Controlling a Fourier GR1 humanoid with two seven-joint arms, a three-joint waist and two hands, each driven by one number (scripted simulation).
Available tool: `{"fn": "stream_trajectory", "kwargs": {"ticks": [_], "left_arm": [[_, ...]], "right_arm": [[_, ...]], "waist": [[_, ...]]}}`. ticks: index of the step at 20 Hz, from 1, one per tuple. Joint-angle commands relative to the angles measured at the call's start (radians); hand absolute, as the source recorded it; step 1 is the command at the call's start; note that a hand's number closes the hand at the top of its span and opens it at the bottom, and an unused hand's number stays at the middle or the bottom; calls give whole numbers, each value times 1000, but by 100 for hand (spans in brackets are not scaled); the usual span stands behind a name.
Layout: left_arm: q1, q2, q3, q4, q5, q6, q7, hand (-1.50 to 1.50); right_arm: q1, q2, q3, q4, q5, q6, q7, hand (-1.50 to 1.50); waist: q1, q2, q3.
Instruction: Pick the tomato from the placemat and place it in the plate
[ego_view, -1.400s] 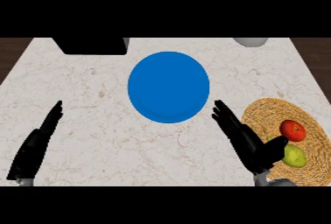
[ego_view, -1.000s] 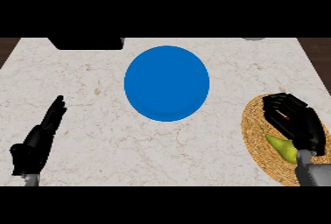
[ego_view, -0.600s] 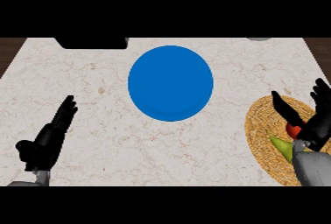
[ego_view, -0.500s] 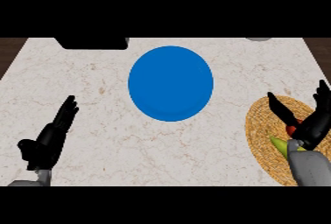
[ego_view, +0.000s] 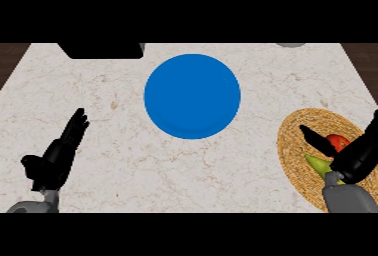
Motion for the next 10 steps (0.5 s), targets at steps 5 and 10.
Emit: {"fn": "stream_trajectory", "kwargs": {"ticks": [5,10], "left_arm": [[-15,-25,1,32,-11,10,-13,0],[11,8,24,-9,14,-36,11,0]], "right_arm": [[28,-96,33,-100,167,419,442,-150],[22,-110,37,-305,177,636,698,-150]], "waist": [[-7,-2,-2],[4,-2,3]]}}
